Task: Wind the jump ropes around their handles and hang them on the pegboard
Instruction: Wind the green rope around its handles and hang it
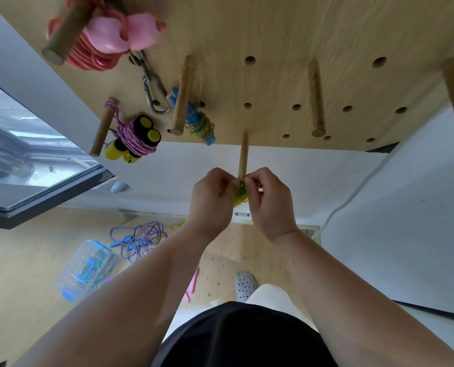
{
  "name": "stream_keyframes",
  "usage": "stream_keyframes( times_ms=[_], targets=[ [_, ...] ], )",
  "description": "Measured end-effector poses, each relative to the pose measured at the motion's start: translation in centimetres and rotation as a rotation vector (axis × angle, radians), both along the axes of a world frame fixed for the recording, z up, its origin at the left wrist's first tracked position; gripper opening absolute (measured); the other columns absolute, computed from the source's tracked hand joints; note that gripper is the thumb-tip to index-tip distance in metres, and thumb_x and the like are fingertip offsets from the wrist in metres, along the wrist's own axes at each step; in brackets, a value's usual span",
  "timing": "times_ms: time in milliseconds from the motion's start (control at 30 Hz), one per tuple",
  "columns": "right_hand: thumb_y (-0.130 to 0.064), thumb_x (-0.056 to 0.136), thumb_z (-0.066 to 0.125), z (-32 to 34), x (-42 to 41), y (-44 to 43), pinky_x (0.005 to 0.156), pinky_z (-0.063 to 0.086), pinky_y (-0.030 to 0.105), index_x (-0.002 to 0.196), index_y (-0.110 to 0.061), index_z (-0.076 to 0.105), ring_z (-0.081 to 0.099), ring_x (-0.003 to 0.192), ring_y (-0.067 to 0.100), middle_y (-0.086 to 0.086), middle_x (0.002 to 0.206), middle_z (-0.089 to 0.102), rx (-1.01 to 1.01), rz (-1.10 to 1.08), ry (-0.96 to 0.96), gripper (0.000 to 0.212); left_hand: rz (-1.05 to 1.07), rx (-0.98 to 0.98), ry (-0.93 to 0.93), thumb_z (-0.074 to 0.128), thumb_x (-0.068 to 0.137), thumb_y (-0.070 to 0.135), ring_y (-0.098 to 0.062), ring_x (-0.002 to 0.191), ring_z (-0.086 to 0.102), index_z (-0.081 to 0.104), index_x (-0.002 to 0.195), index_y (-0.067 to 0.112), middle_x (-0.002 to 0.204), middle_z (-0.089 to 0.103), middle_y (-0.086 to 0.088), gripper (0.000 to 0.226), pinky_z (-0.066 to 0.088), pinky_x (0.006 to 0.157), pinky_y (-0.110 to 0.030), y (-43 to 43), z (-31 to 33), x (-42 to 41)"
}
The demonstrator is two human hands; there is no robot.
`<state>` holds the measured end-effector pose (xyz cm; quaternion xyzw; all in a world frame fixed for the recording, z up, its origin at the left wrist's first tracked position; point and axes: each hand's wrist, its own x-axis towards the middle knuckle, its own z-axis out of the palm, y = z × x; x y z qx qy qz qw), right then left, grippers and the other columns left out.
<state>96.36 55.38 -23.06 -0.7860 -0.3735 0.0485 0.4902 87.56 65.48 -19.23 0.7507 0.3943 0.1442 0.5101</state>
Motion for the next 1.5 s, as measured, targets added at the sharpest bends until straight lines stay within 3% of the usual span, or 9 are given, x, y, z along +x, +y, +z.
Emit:
stream_keyframes(
  times_ms=[133,300,467,633,867,1000,1133,1333,1500],
  targets=[
    [-0.017,0.102,0.054,-0.3,0.2,0.0,0.071,0.055,0.037,0.097,-0.01,0.062,0.062,0.082,0.013,-0.002,0.091,0.068,0.026,0.014,0.062,0.012,-0.057,-0.148,0.006,0.065,0.094,0.019,-0.027,0.084,0.069,0.066,0.084,0.017,0.086,0.073,-0.005,0.011,0.06,0.077,-0.052,1.3,0.1,-0.2],
    [-0.015,0.102,0.055,-0.6,0.4,0.5,0.082,0.057,0.035,0.099,-0.012,0.059,0.066,0.097,0.014,0.001,0.105,0.069,0.134,0.04,0.24,0.007,-0.194,-0.177,-0.106,0.069,0.093,0.007,-0.007,0.092,0.071,0.068,0.082,0.01,0.103,0.078,0.004,0.011,0.054,0.083,-0.03,2.9,0.0,-0.3],
    [-0.027,0.102,0.056,-2.0,0.3,0.7,0.087,0.059,0.044,0.112,-0.021,0.057,0.066,0.107,0.019,0.002,0.118,0.064,0.176,-0.003,0.407,0.012,-0.312,-0.087,-0.152,0.071,0.092,0.006,-0.012,0.103,0.072,0.075,0.085,0.025,0.109,0.077,0.008,0.021,0.056,0.098,-0.041,4.4,-0.4,-0.2],
    [-0.027,0.102,0.054,-1.6,-0.5,1.3,0.063,0.061,0.039,0.108,-0.029,0.054,0.065,0.083,0.022,0.005,0.109,0.061,0.201,-0.07,0.464,0.005,-0.349,-0.04,-0.147,0.07,0.094,0.009,-0.012,0.105,0.07,0.077,0.092,0.026,0.109,0.076,0.009,0.019,0.055,0.097,-0.044,5.0,-1.1,0.1],
    [-0.022,0.103,0.054,-0.7,0.0,2.3,0.065,0.063,0.04,0.104,-0.021,0.057,0.069,0.072,0.022,-0.003,0.099,0.065,0.248,-0.12,0.558,0.003,-0.236,0.025,-0.126,0.06,0.098,0.012,-0.008,0.093,0.066,0.07,0.09,0.019,0.096,0.073,0.007,0.015,0.057,0.088,-0.048,4.3,-2.2,1.4],
    [-0.032,0.101,0.056,-0.7,0.7,2.3,0.06,0.061,0.036,0.101,-0.026,0.056,0.068,0.073,0.022,0.009,0.104,0.065,0.187,-0.11,0.495,0.006,-0.214,-0.134,-0.161,0.059,0.095,0.008,-0.017,0.099,0.067,0.068,0.096,0.018,0.099,0.073,0.004,0.013,0.056,0.092,-0.05,3.9,-2.2,1.3],
    [-0.044,0.097,0.053,-0.9,0.9,2.3,0.056,0.059,0.035,0.097,-0.034,0.054,0.068,0.077,0.02,0.009,0.105,0.064,0.135,-0.106,0.462,0.01,-0.236,-0.063,-0.207,0.069,0.093,0.007,-0.01,0.115,0.064,0.072,0.103,0.017,0.117,0.072,0.006,0.015,0.054,0.097,-0.035,3.1,-2.7,-0.5],
    [-0.052,0.093,0.049,-1.0,1.3,1.3,0.071,0.049,0.025,0.104,-0.032,0.059,0.059,0.092,0.01,-0.008,0.103,0.061,0.021,-0.108,0.234,0.024,-0.295,-0.008,-0.252,0.074,0.089,0.002,-0.02,0.11,0.069,0.075,0.095,0.011,0.116,0.073,0.0,0.011,0.059,0.09,-0.042,4.2,-2.7,-0.3],
    [-0.029,0.097,0.058,-0.1,2.0,-0.1,0.063,0.043,0.019,0.104,-0.019,0.064,0.06,0.065,0.013,-0.007,0.105,0.058,-0.025,0.023,0.018,0.014,-0.382,0.128,-0.241,0.075,0.086,0.004,-0.019,0.107,0.069,0.076,0.091,0.01,0.114,0.073,0.002,0.007,0.059,0.089,-0.044,5.0,-2.2,0.2]
  ],
)
